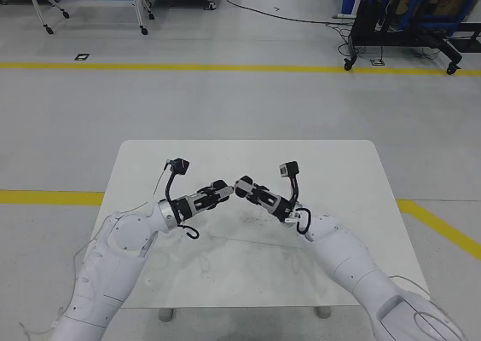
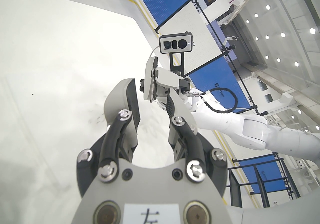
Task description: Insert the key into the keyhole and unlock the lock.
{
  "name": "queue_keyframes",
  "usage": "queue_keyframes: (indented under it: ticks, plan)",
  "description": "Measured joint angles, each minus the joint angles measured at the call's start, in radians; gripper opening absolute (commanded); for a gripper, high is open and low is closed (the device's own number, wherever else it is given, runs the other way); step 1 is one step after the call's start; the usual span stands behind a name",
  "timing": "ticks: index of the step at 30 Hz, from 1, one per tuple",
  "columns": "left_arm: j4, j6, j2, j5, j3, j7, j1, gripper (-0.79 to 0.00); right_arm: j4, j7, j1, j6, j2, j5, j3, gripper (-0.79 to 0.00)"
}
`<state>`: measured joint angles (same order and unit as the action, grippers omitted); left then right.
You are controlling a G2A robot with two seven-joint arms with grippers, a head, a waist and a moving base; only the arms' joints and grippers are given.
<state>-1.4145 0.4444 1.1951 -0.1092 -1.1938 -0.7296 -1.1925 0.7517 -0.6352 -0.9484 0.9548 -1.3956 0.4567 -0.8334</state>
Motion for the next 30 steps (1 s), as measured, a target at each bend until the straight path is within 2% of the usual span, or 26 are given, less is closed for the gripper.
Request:
queue_keyframes:
  ticks: [4,6,7,14,15,16,17,21,30]
  plan:
    - [0.001,-0.002,-0.001,-0.001,0.006,0.0,0.002,-0.643,-0.005,-0.009,0.004,-0.003,-0.005,0.003,0.002,-0.785]
    - [0.001,-0.002,-0.002,-0.002,0.008,0.001,0.003,-0.717,-0.009,-0.012,0.005,-0.002,-0.008,0.003,0.003,-0.785]
    - [0.002,-0.003,-0.002,-0.003,0.009,0.001,0.003,-0.785,-0.011,-0.013,0.006,-0.001,-0.009,0.003,0.003,-0.785]
    - [0.006,-0.011,-0.004,-0.003,0.011,0.009,0.006,-0.785,-0.026,-0.025,0.007,0.003,-0.014,0.006,-0.002,-0.785]
    - [0.006,-0.014,-0.005,-0.005,0.011,0.01,0.007,-0.785,-0.027,-0.028,0.007,0.004,-0.014,0.007,-0.003,-0.757]
    - [0.005,-0.017,-0.005,-0.008,0.011,0.011,0.007,-0.785,-0.028,-0.03,0.007,0.005,-0.014,0.009,-0.005,-0.055]
    - [0.005,-0.02,-0.006,-0.011,0.012,0.014,0.007,-0.785,-0.03,-0.034,0.006,0.006,-0.014,0.011,-0.007,0.0]
    - [0.005,-0.025,-0.007,-0.01,0.008,0.022,0.008,-0.785,-0.03,-0.037,0.006,0.008,-0.014,0.013,-0.009,0.0]
    - [0.028,-0.021,-0.013,0.154,-0.038,-0.024,0.012,-0.785,-0.03,-0.036,0.006,0.007,-0.014,0.013,-0.009,0.0]
